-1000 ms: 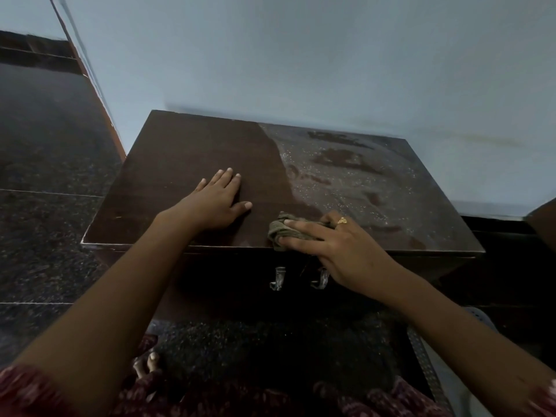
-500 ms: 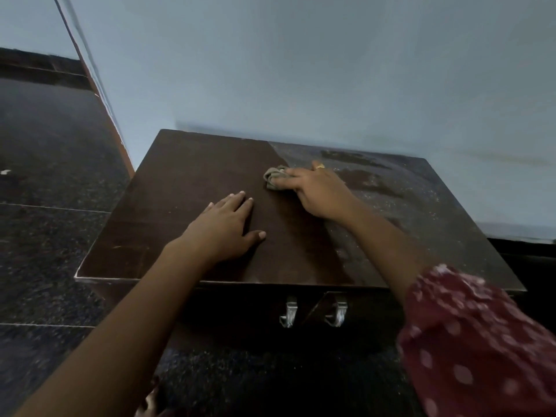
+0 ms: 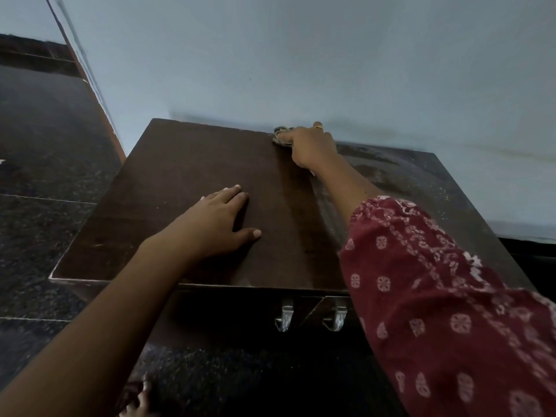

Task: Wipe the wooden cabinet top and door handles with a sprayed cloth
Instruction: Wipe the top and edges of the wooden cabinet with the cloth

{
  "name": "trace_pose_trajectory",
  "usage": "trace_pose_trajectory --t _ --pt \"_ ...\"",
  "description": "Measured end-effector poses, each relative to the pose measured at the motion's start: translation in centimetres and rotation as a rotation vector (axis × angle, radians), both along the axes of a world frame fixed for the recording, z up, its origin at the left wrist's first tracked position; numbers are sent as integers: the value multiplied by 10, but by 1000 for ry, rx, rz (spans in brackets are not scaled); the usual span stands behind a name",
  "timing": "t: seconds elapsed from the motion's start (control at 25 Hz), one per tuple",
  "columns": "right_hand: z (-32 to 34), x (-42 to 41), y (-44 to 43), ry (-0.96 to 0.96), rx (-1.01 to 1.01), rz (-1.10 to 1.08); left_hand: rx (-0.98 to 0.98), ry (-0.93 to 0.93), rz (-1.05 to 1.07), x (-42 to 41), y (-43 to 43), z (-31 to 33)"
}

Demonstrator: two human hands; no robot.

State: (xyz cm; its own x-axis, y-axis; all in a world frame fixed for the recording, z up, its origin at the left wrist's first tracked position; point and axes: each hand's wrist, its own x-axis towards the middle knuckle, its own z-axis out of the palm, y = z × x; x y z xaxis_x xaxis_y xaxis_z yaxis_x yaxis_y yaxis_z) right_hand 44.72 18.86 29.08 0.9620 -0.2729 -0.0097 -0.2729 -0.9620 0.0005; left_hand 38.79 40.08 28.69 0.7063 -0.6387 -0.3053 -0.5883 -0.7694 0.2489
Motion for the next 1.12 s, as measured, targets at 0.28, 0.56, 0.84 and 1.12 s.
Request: trace_pose_trajectory --t 0.28,0.56,0.84,1.12 --pt "-6 -91 20 -35 -11 49 39 -12 -5 -1 -4 1" --pt "-6 -193 44 -57 -4 150 -3 -47 -103 -24 -13 -2" --pt "-13 -262 12 -68 -82 348 -66 -79 -102 -37 -38 -7" --pt "-8 -211 -8 -50 -96 250 -86 -96 -76 -30 -46 -1"
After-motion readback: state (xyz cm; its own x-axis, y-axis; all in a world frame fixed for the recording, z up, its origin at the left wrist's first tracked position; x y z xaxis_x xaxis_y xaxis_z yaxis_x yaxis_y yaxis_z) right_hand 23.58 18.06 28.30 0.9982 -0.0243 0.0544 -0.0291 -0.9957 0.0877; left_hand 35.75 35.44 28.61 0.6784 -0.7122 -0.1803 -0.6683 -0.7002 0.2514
